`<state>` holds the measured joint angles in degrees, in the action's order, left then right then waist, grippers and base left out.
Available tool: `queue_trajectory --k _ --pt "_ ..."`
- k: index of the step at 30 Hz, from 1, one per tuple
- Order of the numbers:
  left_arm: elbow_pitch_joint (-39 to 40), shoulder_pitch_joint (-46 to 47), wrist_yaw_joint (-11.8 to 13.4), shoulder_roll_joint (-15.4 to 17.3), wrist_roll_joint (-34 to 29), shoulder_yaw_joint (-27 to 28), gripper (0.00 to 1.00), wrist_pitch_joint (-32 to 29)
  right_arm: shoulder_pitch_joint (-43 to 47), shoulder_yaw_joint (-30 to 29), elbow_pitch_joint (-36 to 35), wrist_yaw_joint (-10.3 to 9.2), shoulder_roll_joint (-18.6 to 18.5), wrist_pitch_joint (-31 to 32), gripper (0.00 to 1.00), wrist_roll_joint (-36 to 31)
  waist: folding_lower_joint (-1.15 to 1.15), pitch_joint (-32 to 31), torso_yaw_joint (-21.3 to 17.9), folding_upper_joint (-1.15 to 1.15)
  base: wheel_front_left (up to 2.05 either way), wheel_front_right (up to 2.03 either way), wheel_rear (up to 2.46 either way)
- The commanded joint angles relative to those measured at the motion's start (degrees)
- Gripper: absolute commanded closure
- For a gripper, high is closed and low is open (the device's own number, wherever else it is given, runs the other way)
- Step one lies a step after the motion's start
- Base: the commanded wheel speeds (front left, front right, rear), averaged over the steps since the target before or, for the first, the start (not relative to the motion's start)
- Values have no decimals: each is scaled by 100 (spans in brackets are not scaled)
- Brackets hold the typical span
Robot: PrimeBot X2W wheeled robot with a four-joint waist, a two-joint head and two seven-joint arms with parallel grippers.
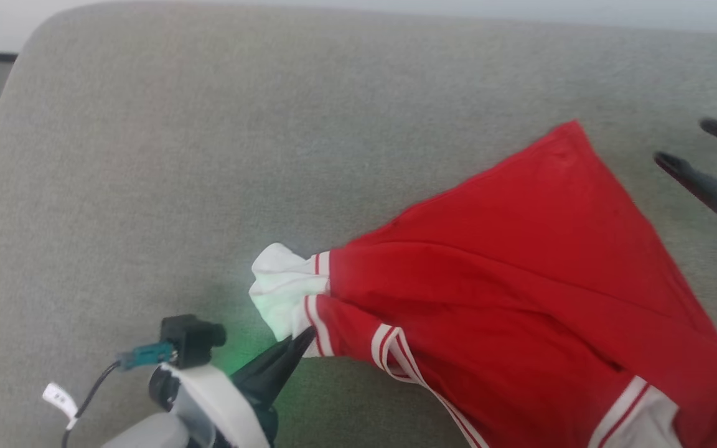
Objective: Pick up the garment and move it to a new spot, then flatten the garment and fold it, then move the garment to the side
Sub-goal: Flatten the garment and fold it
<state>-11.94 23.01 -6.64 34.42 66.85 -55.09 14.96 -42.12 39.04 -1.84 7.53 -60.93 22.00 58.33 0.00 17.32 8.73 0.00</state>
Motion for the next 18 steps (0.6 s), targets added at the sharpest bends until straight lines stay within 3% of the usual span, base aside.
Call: queue_trajectory --k 1,7,16,17,18 --pt "-43 165 -35 -67 -67 -7 100 -7 -298 102 327 -9 324 225 0 -156 0 155 113 0 0 0 0" --pt "-184 457 -76 -284 -147 -119 100 -25 -1091 799 1580 -9 1095 929 0 -667 0 429 307 0 0 0 0" --pt "-320 705 -85 -506 -167 -260 100 -5 -1540 1829 2344 -9 1304 1459 0 -556 0 616 446 0 0 0 0" --pt "-323 718 -86 -512 -150 -273 100 -4 -1578 1913 2379 -9 1316 1443 35 -515 0 626 447 0 0 0 0" --pt "-325 726 -86 -516 -130 -285 100 0 -1614 1991 2409 -9 1326 1403 100 -449 0 631 447 0 0 0 0"
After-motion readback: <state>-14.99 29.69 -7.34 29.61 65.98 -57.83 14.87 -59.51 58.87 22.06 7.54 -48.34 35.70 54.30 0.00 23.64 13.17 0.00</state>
